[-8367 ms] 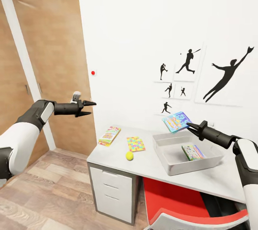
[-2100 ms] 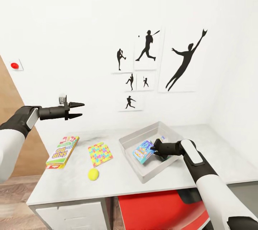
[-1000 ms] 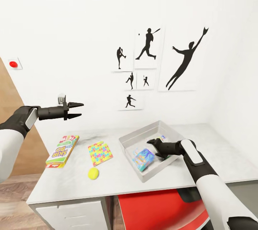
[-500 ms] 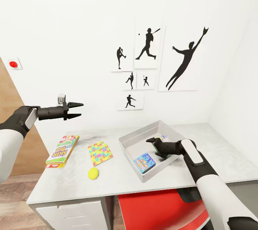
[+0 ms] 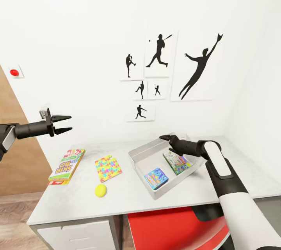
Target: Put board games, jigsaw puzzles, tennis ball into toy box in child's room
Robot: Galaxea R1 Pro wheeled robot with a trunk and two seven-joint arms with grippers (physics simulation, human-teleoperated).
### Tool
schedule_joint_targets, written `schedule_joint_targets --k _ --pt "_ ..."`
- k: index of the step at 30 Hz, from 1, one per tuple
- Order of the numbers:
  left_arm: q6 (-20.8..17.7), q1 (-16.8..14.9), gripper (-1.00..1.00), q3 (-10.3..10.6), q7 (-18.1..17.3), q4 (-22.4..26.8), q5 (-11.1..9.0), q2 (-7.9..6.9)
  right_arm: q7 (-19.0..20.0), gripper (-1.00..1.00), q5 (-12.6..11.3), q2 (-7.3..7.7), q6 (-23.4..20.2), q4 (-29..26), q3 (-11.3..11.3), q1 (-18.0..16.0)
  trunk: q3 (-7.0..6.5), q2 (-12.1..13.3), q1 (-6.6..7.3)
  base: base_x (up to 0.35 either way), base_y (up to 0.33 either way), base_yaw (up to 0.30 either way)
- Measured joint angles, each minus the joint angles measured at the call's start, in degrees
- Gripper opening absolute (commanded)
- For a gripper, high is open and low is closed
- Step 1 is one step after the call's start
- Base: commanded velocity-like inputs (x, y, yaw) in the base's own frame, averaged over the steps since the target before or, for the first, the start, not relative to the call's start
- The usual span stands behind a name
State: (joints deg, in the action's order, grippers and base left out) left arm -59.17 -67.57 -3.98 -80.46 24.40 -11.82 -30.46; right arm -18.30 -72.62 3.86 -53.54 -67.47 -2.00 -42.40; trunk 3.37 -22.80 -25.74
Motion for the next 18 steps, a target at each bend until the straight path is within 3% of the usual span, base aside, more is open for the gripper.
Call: schedule_joint_targets --k 3,8,11,14,18 --pt "0.39 0.9 1.0 0.09 -0.96 -0.09 0.0 -1.51 0.0 1.0 0.04 0.02 -1.25 -2.93 0.06 -0.04 -0.27 0.0 0.0 0.0 0.0 -0.01" --pt "2.03 3.66 1.0 0.12 -2.49 -0.35 -0.32 -5.22 0.0 1.0 0.07 0.37 -3.25 -7.59 0.34 0.07 -0.73 0.0 0.0 0.0 0.0 -0.008" --pt "2.93 5.98 1.0 0.15 -5.57 -0.44 -0.21 -7.83 0.22 1.0 -0.39 1.46 -5.78 -10.82 1.17 1.35 -1.0 0.0 0.0 0.0 0.0 -0.053" --pt "6.1 9.41 1.0 0.08 -9.26 -0.54 -0.24 -10.31 2.1 1.0 -3.93 3.79 -6.3 -13.73 4.1 4.8 -1.27 0.0 0.0 0.0 0.0 -0.067" --pt "9.55 12.26 1.0 0.08 -9.3 -0.87 -0.49 -13.48 6.8 1.0 -9.31 6.76 -6.28 -15.55 7.47 10.37 -1.63 0.0 0.0 0.0 0.0 -0.065"
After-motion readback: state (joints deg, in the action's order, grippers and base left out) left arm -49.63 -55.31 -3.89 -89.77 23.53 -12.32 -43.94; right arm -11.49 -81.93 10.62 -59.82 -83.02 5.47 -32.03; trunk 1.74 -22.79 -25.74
